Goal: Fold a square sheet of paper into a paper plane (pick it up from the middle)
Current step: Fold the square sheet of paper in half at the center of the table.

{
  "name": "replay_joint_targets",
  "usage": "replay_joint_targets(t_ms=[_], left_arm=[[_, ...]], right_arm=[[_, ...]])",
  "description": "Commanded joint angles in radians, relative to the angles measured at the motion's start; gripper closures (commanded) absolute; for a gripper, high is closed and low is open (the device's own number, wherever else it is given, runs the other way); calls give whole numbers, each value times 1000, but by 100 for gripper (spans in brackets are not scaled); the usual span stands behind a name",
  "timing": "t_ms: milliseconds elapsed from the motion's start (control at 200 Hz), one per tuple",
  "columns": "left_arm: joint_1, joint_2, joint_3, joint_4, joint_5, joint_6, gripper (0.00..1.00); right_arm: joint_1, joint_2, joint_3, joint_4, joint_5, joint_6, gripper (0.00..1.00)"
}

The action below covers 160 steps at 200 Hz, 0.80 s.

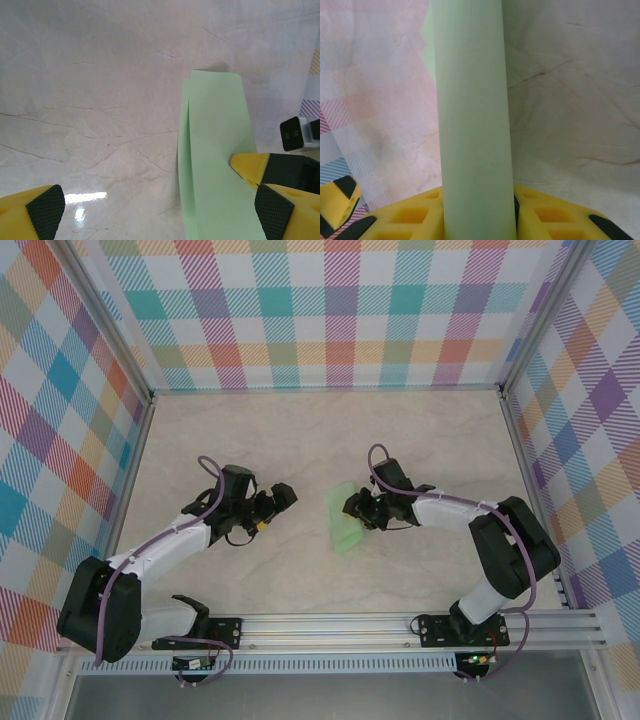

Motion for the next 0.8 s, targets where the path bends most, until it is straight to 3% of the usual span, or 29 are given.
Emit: replay_joint_targets(t_ms=[0, 420, 650, 795], left_arm=[[7, -22, -29, 46, 48, -20, 0], [-7, 56, -44, 174, 141, -48, 17], [-42, 201, 31, 211, 190, -54, 32], [-95, 272, 81, 200, 183, -50, 32]], right_arm=[[2, -16, -36, 52, 12, 30, 65], [2, -14, -87, 55, 47, 80, 55], [1, -19, -87, 34, 37, 81, 49], [-1, -39, -69, -13, 26, 45, 44]])
